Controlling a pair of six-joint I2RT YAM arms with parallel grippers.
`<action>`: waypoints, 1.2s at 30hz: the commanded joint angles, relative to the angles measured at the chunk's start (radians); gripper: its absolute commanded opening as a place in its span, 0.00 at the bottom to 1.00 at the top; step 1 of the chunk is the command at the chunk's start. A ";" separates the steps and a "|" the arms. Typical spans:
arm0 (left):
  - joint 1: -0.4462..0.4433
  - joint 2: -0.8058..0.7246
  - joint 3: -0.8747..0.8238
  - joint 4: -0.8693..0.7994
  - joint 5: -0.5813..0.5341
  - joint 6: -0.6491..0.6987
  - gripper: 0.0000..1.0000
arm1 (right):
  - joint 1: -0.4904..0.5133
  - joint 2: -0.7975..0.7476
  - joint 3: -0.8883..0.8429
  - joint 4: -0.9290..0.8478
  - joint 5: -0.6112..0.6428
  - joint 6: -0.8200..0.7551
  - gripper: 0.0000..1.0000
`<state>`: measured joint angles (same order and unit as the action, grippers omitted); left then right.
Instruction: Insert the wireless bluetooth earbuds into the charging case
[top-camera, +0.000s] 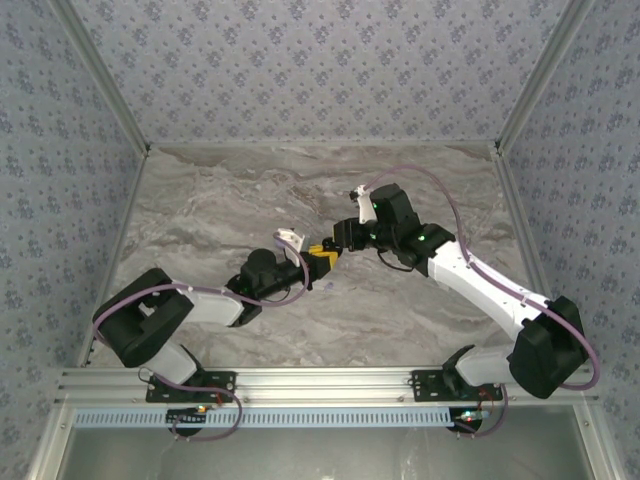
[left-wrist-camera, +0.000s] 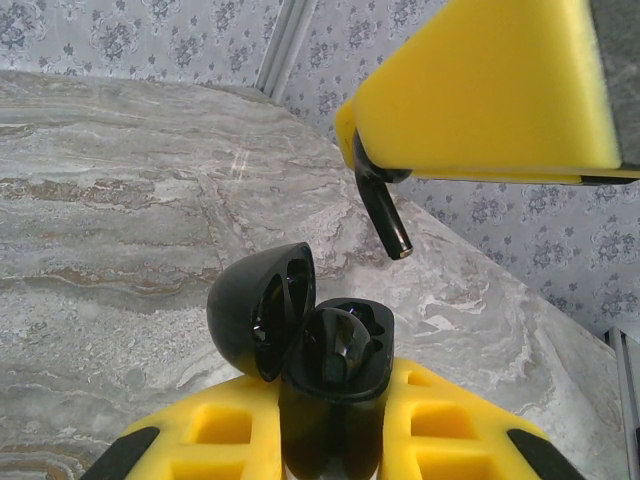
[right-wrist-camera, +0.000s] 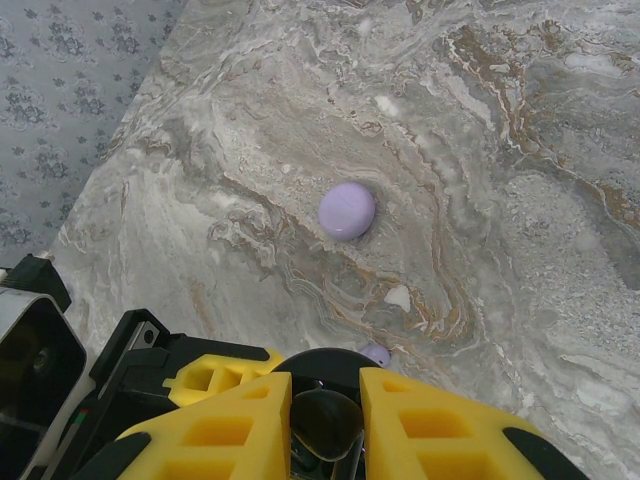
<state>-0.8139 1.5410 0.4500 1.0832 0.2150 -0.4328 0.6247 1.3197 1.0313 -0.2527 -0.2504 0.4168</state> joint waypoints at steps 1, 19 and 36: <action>-0.008 -0.010 0.032 0.052 -0.006 -0.009 0.15 | 0.010 -0.007 0.035 0.020 0.008 -0.020 0.23; -0.009 -0.008 0.052 0.038 -0.013 -0.049 0.16 | 0.018 0.023 0.034 0.030 0.000 -0.018 0.23; -0.009 -0.017 0.053 0.031 -0.035 -0.084 0.16 | 0.021 0.022 0.018 0.035 0.006 -0.013 0.23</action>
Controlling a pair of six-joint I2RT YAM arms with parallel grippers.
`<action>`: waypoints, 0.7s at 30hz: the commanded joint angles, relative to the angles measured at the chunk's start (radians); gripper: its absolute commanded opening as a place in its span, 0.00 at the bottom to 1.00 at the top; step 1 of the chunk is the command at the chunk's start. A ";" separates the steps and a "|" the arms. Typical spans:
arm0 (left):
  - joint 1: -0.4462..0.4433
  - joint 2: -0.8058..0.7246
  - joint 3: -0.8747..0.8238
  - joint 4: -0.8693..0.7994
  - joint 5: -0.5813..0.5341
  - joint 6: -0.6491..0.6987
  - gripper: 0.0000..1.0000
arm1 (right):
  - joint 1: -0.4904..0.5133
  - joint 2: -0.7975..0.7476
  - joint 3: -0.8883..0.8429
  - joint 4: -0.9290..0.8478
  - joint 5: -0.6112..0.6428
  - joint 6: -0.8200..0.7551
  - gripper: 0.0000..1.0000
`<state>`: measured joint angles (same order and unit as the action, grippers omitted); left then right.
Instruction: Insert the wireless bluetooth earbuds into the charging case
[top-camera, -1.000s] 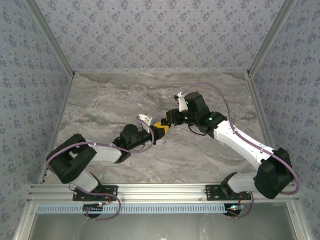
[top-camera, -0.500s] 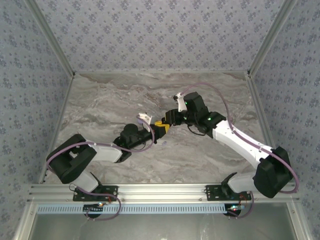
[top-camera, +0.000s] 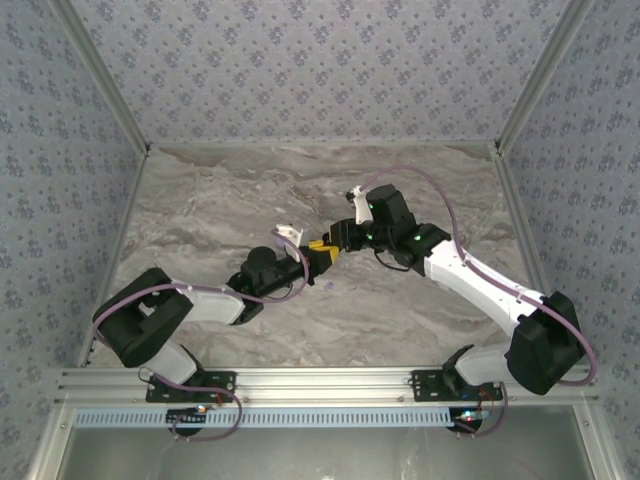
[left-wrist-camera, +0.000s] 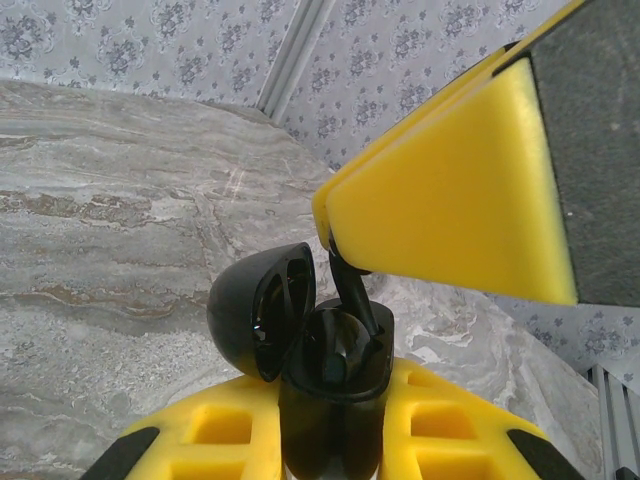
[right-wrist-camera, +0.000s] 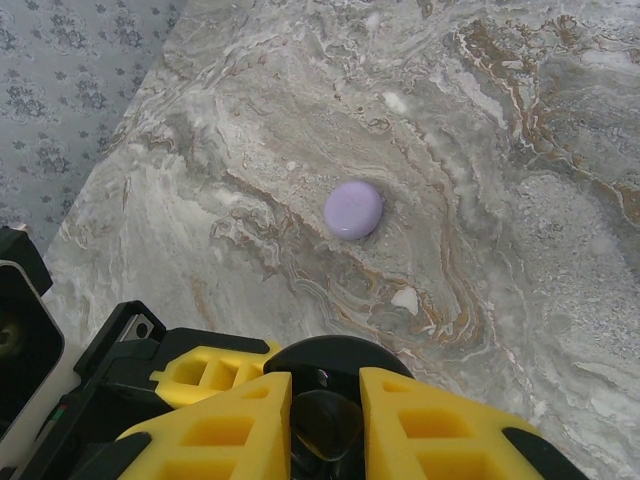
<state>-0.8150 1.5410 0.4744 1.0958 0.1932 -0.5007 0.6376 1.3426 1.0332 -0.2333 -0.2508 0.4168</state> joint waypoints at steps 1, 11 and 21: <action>-0.008 -0.018 0.029 0.017 -0.019 -0.019 0.16 | 0.009 -0.002 0.015 0.014 0.006 -0.012 0.23; -0.007 -0.024 0.029 0.007 -0.026 -0.018 0.16 | 0.013 -0.002 -0.001 0.003 -0.017 -0.016 0.23; -0.008 -0.032 0.028 0.005 -0.034 -0.021 0.16 | 0.020 -0.001 -0.002 -0.021 -0.017 -0.027 0.23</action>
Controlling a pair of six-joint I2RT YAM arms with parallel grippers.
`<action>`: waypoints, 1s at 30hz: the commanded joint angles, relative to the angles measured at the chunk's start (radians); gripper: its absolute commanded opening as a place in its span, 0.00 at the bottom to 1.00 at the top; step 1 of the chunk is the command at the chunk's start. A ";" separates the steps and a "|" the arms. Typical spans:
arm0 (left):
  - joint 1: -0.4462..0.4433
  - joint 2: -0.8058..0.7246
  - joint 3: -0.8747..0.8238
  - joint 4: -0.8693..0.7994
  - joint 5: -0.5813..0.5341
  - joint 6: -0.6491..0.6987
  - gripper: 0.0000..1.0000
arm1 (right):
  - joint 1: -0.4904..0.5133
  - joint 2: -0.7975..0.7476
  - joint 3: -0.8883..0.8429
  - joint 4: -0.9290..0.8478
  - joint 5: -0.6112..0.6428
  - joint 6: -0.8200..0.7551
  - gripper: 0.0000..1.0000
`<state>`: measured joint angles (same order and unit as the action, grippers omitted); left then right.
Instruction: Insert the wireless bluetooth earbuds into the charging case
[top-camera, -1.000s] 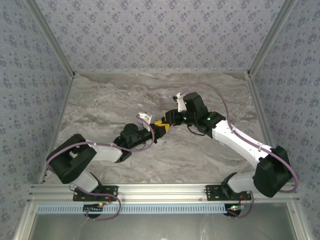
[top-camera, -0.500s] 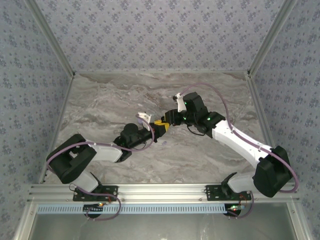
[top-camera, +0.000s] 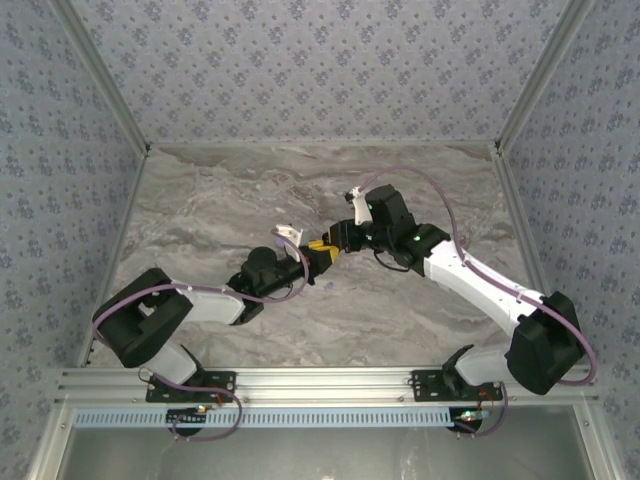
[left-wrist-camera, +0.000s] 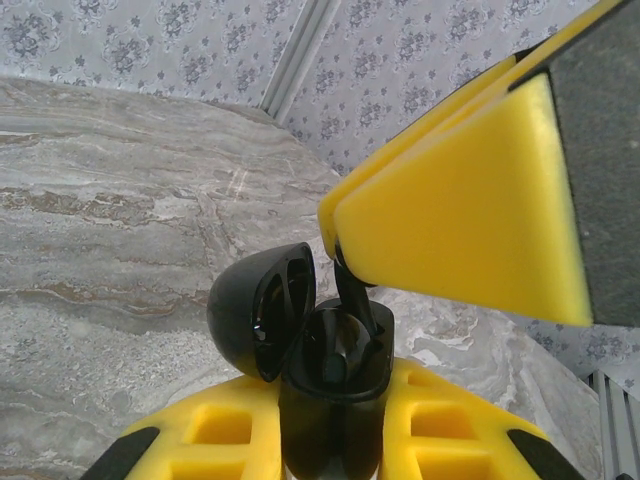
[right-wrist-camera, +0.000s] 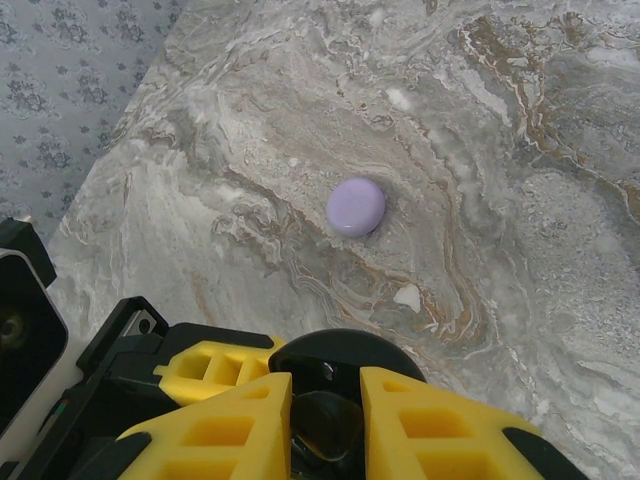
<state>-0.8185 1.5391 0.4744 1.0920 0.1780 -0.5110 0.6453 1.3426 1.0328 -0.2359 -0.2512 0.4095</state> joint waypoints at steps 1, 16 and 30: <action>-0.005 -0.032 0.029 0.007 -0.018 -0.011 0.15 | 0.013 -0.003 0.000 -0.021 -0.017 -0.021 0.23; -0.004 -0.051 0.032 -0.013 -0.024 0.002 0.15 | 0.020 -0.004 0.004 -0.046 -0.006 -0.040 0.27; -0.005 -0.055 0.030 -0.028 -0.018 0.017 0.15 | 0.021 -0.008 0.015 -0.069 0.018 -0.043 0.41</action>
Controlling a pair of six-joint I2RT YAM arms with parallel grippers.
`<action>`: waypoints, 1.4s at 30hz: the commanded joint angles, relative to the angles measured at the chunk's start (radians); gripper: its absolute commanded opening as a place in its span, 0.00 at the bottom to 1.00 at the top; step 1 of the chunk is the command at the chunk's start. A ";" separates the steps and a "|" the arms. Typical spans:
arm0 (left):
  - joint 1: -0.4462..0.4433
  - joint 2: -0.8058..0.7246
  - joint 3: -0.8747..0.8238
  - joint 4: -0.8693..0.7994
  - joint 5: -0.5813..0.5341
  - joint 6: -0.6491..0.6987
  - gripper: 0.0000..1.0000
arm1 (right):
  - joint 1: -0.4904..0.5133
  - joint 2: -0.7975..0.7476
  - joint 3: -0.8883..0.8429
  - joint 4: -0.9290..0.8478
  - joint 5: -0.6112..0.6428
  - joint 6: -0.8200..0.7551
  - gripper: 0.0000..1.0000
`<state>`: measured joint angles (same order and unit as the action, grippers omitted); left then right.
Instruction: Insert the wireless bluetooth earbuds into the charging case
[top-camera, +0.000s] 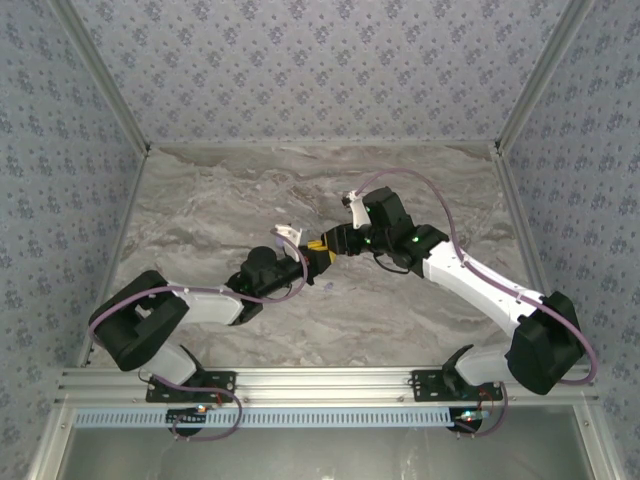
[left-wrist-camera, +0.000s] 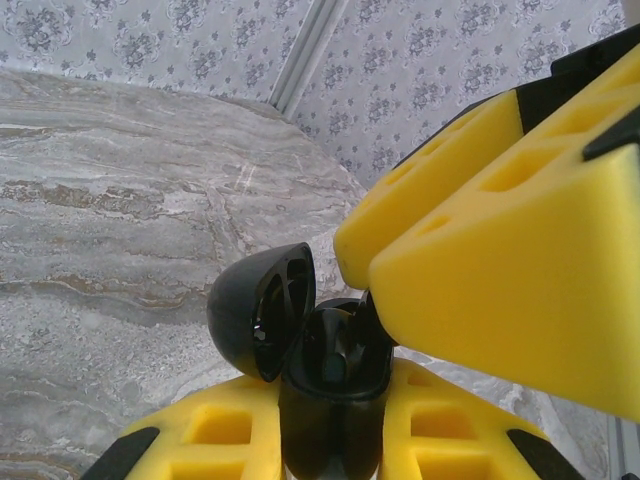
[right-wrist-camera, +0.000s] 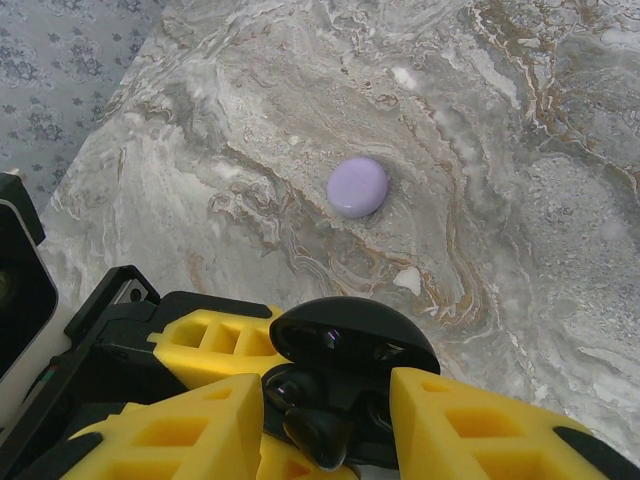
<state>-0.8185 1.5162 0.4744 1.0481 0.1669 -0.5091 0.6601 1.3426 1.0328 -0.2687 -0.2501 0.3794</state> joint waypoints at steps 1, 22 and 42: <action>-0.004 -0.032 0.029 0.015 -0.006 0.018 0.15 | 0.006 -0.008 0.015 -0.038 0.020 -0.013 0.41; -0.004 -0.066 0.009 -0.014 -0.021 0.063 0.15 | 0.008 -0.040 0.017 -0.095 0.088 -0.031 0.49; -0.005 -0.082 0.003 -0.022 -0.032 0.078 0.15 | -0.002 -0.054 0.016 -0.135 0.139 -0.043 0.49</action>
<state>-0.8185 1.4658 0.4744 0.9966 0.1406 -0.4534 0.6636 1.3140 1.0332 -0.3767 -0.1402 0.3496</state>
